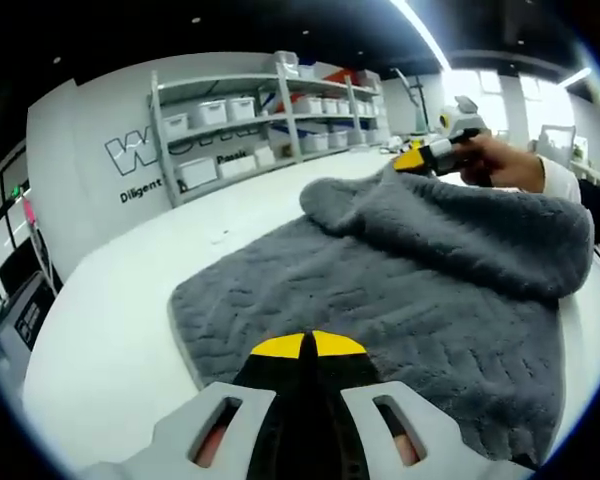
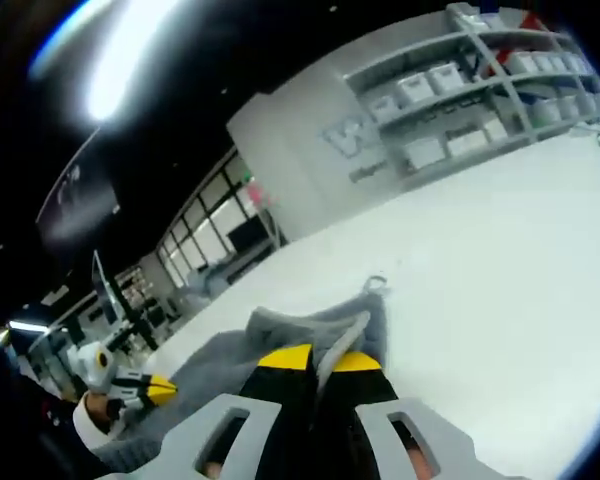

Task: Open the folded towel by lifting each exposed corner and separating the folded layers until the towel lies flat within the target outline without major curled edges

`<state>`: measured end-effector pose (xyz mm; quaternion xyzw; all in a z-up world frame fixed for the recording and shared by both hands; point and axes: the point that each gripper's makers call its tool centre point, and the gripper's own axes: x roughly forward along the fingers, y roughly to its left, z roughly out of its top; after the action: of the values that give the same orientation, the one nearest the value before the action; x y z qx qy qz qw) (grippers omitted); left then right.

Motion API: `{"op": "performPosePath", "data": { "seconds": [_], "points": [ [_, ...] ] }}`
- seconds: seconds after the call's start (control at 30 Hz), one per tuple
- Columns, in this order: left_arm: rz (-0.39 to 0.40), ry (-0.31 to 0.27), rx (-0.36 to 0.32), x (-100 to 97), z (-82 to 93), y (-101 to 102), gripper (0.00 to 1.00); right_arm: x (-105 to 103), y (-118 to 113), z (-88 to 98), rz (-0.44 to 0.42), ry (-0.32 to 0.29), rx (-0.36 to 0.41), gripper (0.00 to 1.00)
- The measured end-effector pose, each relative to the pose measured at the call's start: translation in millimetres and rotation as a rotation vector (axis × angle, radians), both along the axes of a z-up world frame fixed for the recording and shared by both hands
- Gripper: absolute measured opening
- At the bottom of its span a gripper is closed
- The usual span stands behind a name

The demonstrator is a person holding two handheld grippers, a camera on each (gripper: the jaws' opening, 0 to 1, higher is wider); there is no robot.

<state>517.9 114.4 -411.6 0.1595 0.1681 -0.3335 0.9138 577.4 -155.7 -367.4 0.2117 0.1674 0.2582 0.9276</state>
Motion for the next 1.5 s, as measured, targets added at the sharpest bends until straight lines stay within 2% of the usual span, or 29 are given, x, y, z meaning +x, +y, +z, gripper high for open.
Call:
{"op": "performPosePath", "data": {
  "seconds": [0.67,0.73,0.9,1.2,1.37,1.5],
  "points": [
    [0.000,0.004,-0.007,-0.7,-0.1,0,0.01,1,-14,-6.3,-0.003,-0.004,-0.075,0.00],
    [0.000,0.004,-0.007,-0.8,0.0,0,0.01,1,-17,-7.1,-0.010,-0.007,-0.093,0.00],
    [0.003,0.008,-0.007,-1.3,0.0,2,0.01,4,-26,-9.8,-0.025,-0.038,-0.203,0.00],
    [0.002,0.005,-0.004,-0.5,0.1,2,0.01,8,-33,-13.1,-0.028,-0.061,-0.270,0.00],
    [0.003,0.004,-0.005,-0.3,0.2,2,0.01,8,-37,-14.6,-0.022,-0.096,-0.362,0.00],
    [0.002,0.004,-0.005,-0.6,0.2,2,0.01,8,-40,-16.1,-0.022,-0.107,-0.399,0.00]
  ]
}}
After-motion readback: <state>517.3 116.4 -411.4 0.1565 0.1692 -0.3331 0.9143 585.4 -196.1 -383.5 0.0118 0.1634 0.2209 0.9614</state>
